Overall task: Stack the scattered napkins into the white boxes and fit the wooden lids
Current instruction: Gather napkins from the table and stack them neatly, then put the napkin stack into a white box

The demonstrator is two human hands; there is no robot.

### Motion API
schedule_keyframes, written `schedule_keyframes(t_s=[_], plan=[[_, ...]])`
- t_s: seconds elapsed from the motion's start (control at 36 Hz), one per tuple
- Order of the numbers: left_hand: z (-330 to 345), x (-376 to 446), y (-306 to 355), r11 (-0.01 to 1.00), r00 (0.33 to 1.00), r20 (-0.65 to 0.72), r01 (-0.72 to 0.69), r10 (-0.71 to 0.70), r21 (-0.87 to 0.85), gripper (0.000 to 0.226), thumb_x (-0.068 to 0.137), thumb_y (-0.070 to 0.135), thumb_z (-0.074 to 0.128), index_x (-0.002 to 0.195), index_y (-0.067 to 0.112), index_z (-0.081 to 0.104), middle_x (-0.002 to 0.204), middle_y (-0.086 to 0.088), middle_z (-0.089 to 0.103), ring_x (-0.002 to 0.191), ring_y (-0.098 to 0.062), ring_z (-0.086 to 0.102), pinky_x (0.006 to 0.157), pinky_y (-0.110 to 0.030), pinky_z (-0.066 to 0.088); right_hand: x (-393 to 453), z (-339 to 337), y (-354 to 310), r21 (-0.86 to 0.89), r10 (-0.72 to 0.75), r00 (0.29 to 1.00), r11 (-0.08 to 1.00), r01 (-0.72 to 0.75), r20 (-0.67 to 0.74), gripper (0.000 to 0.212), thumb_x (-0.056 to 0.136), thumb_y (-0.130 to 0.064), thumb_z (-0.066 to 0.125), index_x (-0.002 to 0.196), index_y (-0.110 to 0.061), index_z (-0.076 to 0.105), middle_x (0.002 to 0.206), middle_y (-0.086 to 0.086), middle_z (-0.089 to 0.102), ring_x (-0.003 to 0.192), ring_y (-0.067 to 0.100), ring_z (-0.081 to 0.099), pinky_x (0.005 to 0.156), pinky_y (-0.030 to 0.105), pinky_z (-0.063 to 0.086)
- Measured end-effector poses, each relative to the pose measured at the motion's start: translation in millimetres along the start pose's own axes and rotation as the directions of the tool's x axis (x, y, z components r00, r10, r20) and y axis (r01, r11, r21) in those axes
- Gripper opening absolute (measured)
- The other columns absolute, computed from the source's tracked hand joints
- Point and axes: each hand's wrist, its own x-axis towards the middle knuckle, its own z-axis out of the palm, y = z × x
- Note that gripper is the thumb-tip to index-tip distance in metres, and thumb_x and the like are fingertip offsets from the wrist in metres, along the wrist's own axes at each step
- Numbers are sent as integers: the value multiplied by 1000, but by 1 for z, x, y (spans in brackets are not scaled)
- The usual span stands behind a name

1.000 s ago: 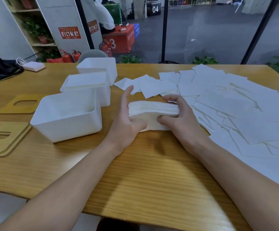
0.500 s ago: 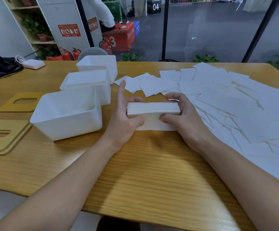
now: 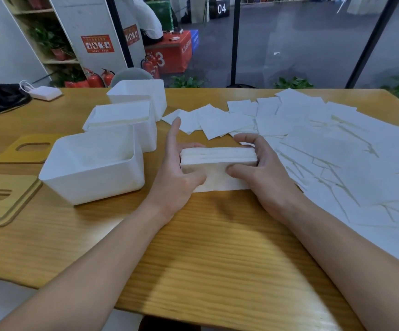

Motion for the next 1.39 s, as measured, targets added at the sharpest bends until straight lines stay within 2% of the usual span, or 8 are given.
schedule_keyframes(t_s=[0.11,0.53,0.72,0.81,0.86,1.03,1.31,1.39], plan=[[1,1,0,1000,1000,14,-18,18,-24,116,76,-2,66,166,53,18,131,-2,67,110,-44,64,90,-57,58,0,-1,1,-4,-15,1000,1000,15,7,62,76,-18,79,129,-43,60,119,-5,70,102,22,72,91,45,59],[-3,-2,-2,991,1000,0,0,0,131,84,90,15,85,156,50,46,152,23,54,138,-2,53,115,-34,48,-7,-12,-5,-88,31,998,996,-27,51,55,82,-20,80,128,-41,60,115,2,75,104,32,72,97,62,57],[-7,-14,14,998,999,-35,13,-11,55,67,94,16,85,151,41,57,110,23,75,98,-8,71,84,-25,58,-25,-24,-17,-43,56,998,998,-55,32,28,95,-8,77,121,-18,73,111,2,82,105,22,79,100,52,61],[-12,-19,17,996,996,-53,68,-65,63,71,97,30,83,154,52,47,112,12,76,100,-14,74,85,-45,63,-30,-26,-24,40,86,996,995,-86,17,25,96,-10,79,119,-15,75,107,11,81,101,30,79,97,56,62],[-16,-26,17,989,992,-22,126,-124,72,79,100,36,79,162,52,32,113,1,81,104,-20,78,97,-50,61,-33,-24,-28,59,123,992,991,-124,10,29,96,-13,80,124,-17,72,105,10,82,98,30,80,92,50,63],[-22,-44,24,976,974,-54,218,-218,-18,76,104,25,75,162,39,29,104,-4,83,93,-26,80,70,-36,65,-47,-14,-31,45,243,968,968,-246,54,46,99,-20,78,131,-22,46,117,14,74,96,27,79,75,42,68],[-57,-92,34,973,977,18,214,-213,-81,45,110,15,63,141,31,35,94,6,80,79,-17,72,85,-36,64,-74,-9,-41,-204,9,981,979,31,194,11,102,-14,71,104,-21,63,123,-2,61,82,21,69,73,49,68],[-71,-104,38,971,977,32,211,-209,-110,33,113,15,58,131,36,40,116,-8,80,107,-40,74,99,-52,62,-76,2,-48,-177,-4,979,983,41,205,8,104,-16,70,108,-22,67,127,2,61,85,19,71,73,44,67]])
